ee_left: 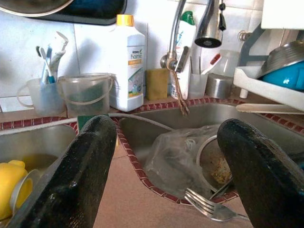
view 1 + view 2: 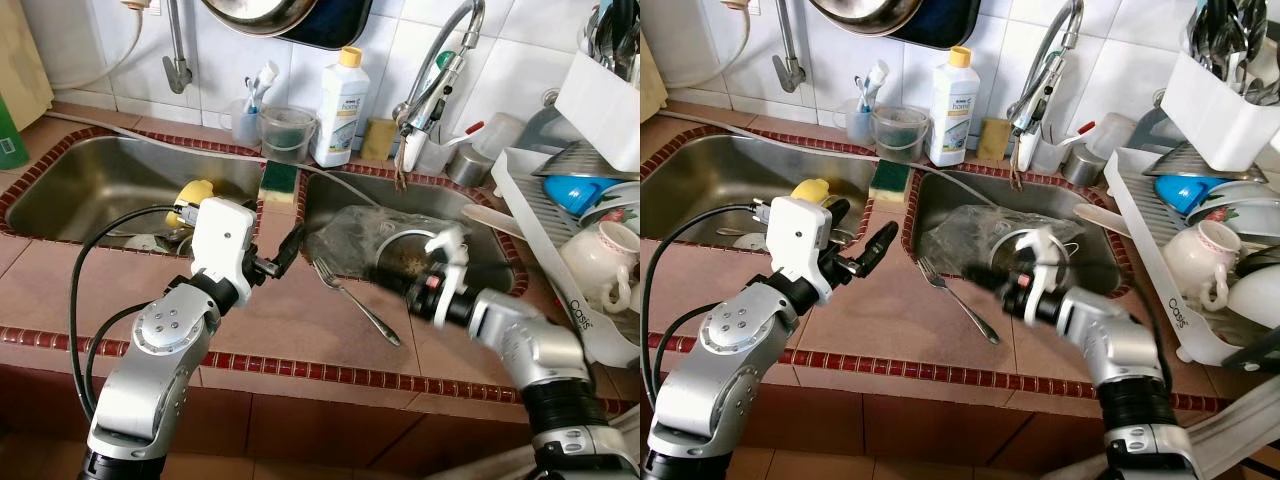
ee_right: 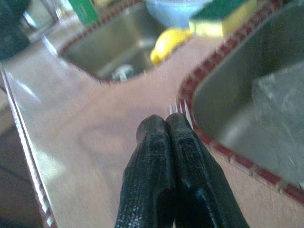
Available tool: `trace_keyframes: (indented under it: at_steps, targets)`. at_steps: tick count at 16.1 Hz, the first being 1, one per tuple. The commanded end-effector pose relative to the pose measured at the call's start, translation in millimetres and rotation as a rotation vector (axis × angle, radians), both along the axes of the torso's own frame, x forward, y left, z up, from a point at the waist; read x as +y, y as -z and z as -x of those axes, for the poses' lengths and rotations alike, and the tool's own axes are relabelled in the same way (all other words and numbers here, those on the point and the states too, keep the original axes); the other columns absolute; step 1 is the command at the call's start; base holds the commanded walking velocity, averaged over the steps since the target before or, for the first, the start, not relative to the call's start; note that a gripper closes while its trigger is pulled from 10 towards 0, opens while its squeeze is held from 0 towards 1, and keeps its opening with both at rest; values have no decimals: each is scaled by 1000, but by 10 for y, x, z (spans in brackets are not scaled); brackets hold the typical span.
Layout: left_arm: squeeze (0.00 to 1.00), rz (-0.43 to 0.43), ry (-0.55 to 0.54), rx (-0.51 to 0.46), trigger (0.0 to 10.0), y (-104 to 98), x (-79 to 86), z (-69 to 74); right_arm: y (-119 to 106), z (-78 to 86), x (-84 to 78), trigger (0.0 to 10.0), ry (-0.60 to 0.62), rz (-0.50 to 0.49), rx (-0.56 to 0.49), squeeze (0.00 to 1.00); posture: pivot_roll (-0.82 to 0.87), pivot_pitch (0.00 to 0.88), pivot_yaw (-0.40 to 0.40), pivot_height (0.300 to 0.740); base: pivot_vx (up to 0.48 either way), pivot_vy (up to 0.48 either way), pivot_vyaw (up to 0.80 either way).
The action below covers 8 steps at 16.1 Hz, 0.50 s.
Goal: Kitchen organization
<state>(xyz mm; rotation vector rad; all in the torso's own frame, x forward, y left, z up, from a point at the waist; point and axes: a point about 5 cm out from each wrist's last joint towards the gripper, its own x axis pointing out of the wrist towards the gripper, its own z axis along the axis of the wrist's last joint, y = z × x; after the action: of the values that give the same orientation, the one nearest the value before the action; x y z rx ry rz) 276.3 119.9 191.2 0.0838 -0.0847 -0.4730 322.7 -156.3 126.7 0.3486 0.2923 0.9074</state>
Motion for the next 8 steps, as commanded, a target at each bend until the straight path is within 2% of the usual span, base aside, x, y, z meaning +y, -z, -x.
trace_keyframes:
  at_steps: [1, 5, 6, 8]
  targets:
    - [0, 11, -5, -1, 10000, -7, -20, -32, -100, -23, -49, 0, 17, -40, -26, 0, 31, 26, -148, 740, 0, 0, 0]
    - [0, 14, 1, -4, 10000, -13, -38, -47, -155, -3, -77, 0, 13, -80, -33, 0, 25, 15, -146, 740, 0, 0, 0]
    - [0, 14, 3, -5, 10000, -13, -43, -51, -154, -25, -86, 10000, 35, -65, -27, 1000, 25, 14, -146, 740, 0, 0, 0]
    - [0, 14, 8, -6, 10000, -15, -57, -58, -151, -74, -115, 10000, 60, 41, -68, 1000, 25, 9, -144, 740, 0, 0, 0]
